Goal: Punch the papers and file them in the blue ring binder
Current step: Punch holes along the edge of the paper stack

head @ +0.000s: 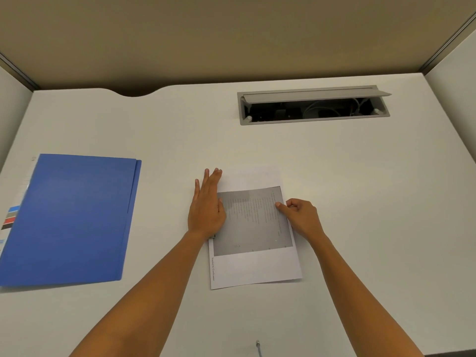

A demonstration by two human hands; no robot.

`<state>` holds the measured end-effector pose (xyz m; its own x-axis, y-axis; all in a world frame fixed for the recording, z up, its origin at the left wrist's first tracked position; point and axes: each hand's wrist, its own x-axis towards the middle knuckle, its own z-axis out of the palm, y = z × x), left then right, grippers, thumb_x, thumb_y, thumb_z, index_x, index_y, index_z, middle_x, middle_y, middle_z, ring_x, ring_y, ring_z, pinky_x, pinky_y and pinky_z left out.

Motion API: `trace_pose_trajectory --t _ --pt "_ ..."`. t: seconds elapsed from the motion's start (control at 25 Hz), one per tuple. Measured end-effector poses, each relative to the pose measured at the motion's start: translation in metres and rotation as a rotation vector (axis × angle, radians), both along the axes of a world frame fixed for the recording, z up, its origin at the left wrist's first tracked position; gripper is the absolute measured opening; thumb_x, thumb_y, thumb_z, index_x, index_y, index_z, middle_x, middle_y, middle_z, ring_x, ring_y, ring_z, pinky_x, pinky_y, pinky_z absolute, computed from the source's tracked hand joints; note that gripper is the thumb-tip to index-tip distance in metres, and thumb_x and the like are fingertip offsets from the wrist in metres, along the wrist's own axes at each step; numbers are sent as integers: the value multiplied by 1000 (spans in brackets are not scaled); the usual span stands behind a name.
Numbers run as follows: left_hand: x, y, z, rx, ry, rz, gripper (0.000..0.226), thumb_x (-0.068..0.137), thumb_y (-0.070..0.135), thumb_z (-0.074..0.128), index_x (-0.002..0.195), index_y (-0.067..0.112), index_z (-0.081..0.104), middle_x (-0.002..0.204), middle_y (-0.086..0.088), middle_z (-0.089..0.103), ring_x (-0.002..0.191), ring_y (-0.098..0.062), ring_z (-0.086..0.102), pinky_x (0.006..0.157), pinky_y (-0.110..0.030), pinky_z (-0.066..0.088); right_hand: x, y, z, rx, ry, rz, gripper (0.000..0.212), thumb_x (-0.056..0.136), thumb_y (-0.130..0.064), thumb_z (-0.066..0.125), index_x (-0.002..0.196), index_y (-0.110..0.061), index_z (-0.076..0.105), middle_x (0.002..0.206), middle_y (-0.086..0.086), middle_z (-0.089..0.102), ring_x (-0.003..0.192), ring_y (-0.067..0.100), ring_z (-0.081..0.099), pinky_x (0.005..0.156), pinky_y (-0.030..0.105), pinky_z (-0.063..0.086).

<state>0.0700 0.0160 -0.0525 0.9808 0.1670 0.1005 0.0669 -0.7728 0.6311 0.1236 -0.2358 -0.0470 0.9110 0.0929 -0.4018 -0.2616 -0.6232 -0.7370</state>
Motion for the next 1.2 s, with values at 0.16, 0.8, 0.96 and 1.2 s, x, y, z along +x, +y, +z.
trace_pose_trajectory --t 0.16,0.8,0.96,1.2 --pt "0 1 -3 -101 9 30 70 88 -5 38 151 20 20 160 5 21 149 -8 0 122 -33 -4 -1 0 -4 0 -14 -30 38 86 -43 64 65 -12 56 69 2 66 59 12 57 58 20 42" --pt "-2 6 3 -158 83 52 63 92 3 44 150 17 24 150 17 15 142 1 -1 122 -34 -1 -5 1 -2 21 5 -41 45 85 -47 63 75 -3 60 79 3 70 67 16 64 60 21 47" --pt "-3 7 3 -80 102 60 54 98 21 44 149 14 27 157 -1 27 149 -15 9 122 -32 0 -7 0 0 49 40 -44 49 83 -47 65 78 2 62 82 7 71 74 23 67 66 30 52" --pt "-6 3 23 -224 44 325 42 95 31 51 133 13 44 135 -3 50 128 -22 43 112 -36 32 -12 -1 9 113 110 -71 39 87 -39 63 81 0 67 79 3 68 66 13 57 60 21 42"
